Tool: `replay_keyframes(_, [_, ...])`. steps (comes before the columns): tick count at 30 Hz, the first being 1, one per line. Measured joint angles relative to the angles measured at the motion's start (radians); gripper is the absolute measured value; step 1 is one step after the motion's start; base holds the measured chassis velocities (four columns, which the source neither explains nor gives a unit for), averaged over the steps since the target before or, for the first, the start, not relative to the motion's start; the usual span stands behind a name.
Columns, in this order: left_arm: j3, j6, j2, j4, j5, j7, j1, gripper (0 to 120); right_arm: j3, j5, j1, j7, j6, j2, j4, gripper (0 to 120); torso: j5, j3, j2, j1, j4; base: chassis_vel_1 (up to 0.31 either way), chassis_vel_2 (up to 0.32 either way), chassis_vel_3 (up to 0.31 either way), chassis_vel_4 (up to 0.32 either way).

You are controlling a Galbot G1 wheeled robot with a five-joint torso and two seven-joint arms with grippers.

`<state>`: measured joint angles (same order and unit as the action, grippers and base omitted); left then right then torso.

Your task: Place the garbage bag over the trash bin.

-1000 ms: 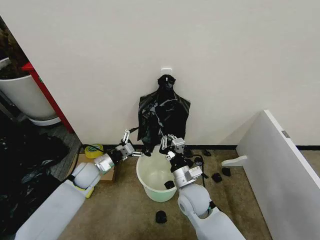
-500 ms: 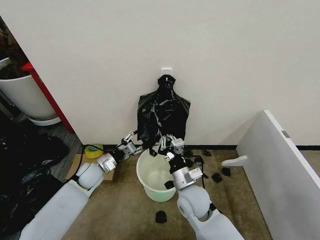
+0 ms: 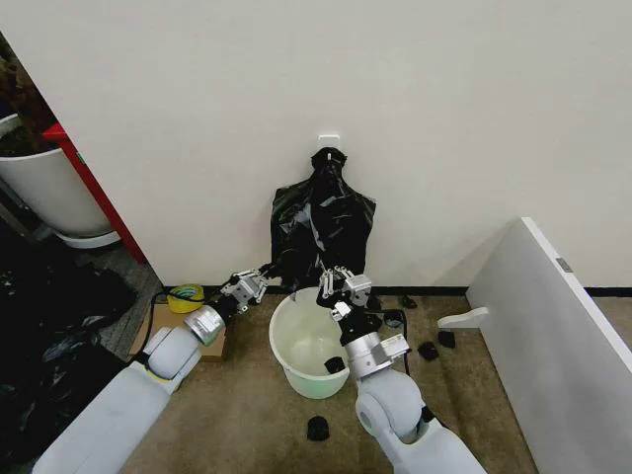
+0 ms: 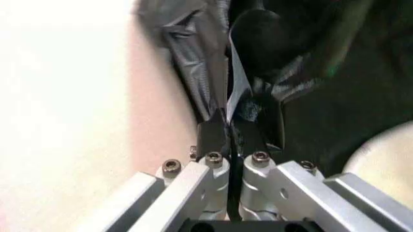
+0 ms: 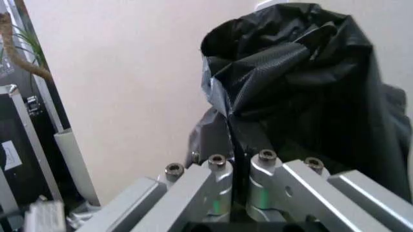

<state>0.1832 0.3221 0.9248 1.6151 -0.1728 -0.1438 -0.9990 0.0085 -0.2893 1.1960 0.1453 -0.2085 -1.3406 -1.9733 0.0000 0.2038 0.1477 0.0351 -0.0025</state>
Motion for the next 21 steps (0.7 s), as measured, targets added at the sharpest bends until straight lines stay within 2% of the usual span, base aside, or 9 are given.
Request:
replay_keyframes(3, [0.037,0.005,0.0,0.029,-0.065,0.005,-0.032,0,0.001,-0.001,0.017,0.014,0.003,0.013,-0.014,0,0.0001,0.0,0.0,0.0,0.0,0.0,0.0,0.0,0.0])
replay_keyframes(4, [0.065,0.02,0.003,0.058,-0.122,0.008,-0.065,0,0.0,0.002,0.037,0.043,0.012,0.027,-0.028,0,0.0002,0.0,0.0,0.0,0.0001,0.0,0.0,0.0,0.0])
replay_keyframes(7, [0.1,0.066,0.022,0.12,-0.187,0.005,-0.136,0,-0.007,0.004,0.088,0.123,0.049,0.056,-0.064,0,0.0,0.0,0.0,0.0,0.0001,0.0,0.0,0.0,0.0])
replay_keyframes(11, [0.122,0.107,0.058,0.169,-0.206,0.008,-0.193,0,-0.026,0.002,0.147,0.207,0.076,0.094,-0.106,0,0.0001,0.0,0.0,0.0,-0.0001,0.0,0.0,0.0,0.0])
replay_keyframes(14, [0.134,0.135,0.117,0.224,-0.225,0.039,-0.252,0,-0.06,-0.03,0.212,0.306,0.111,0.139,-0.182,0,0.0002,0.0,0.0,0.0,-0.0001,0.0,0.0,0.0,0.0])
replay_keyframes(16, [0.134,0.139,0.131,0.234,-0.227,0.047,-0.264,0,-0.068,-0.045,0.225,0.323,0.117,0.147,-0.202,0,0.0002,0.0,0.0,0.0,-0.0001,0.0,0.0,0.0,0.0])
replay_keyframes(21, [0.136,0.148,0.189,0.286,-0.225,0.085,-0.345,0,-0.098,-0.128,0.302,0.376,0.135,0.19,-0.357,0,0.0002,0.0,0.0,0.0,0.0,0.0,0.0,0.0,0.0])
